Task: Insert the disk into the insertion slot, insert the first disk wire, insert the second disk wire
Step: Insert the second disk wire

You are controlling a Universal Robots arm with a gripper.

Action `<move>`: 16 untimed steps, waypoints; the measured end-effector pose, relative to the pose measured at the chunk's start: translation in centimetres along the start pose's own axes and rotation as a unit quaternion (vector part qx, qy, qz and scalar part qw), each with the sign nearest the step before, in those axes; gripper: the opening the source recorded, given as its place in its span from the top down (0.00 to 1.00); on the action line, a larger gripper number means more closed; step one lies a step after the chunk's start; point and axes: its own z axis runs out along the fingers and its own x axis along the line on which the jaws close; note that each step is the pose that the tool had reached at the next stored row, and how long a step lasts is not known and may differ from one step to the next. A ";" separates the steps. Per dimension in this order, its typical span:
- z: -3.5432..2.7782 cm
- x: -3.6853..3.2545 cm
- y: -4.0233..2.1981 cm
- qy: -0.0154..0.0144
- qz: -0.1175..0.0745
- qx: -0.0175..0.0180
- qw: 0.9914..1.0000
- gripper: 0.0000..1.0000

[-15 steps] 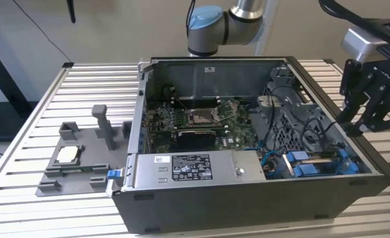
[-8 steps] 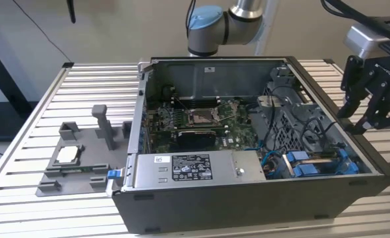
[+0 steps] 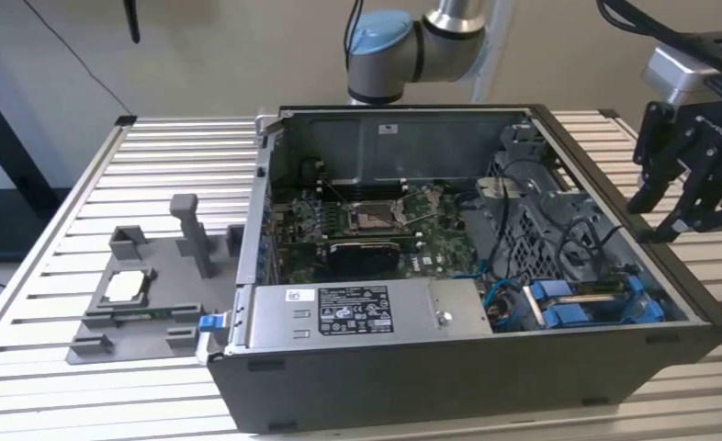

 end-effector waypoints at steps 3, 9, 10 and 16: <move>0.17 -0.11 -0.61 0.001 0.000 -0.006 1.000 0.55; 0.42 -0.17 -1.52 0.001 0.002 -0.032 0.999 0.55; 0.49 -0.18 -1.62 0.001 0.002 -0.035 0.999 0.55; 0.91 -0.17 -1.93 0.003 0.003 -0.050 0.999 0.55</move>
